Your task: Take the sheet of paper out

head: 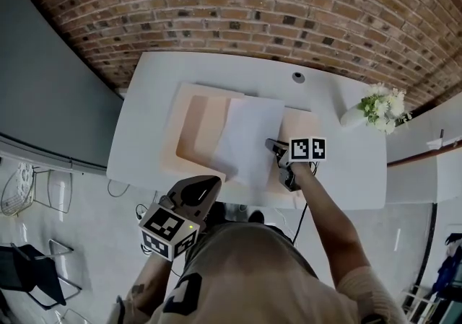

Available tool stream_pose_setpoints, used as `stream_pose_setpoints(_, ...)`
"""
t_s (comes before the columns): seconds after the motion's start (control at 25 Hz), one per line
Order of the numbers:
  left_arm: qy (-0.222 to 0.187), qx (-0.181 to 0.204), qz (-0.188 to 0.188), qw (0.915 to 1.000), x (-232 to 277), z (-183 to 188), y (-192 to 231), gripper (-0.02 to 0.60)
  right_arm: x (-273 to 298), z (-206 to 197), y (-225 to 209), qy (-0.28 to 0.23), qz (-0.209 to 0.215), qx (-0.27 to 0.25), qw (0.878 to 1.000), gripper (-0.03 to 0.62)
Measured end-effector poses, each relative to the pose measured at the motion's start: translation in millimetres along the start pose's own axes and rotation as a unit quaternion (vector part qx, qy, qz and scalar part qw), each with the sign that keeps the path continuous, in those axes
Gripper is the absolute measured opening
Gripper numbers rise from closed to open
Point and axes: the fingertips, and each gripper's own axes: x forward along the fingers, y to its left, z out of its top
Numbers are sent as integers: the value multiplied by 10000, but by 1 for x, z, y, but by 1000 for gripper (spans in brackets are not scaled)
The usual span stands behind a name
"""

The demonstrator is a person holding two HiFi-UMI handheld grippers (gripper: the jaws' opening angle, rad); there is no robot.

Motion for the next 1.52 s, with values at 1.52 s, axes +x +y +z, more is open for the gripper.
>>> stream_pose_setpoints(1.52, 186, 145, 350, 9991, 28, -1, -88, 14, -119, -14, 5, -717, 1381, 672, 9855, 25)
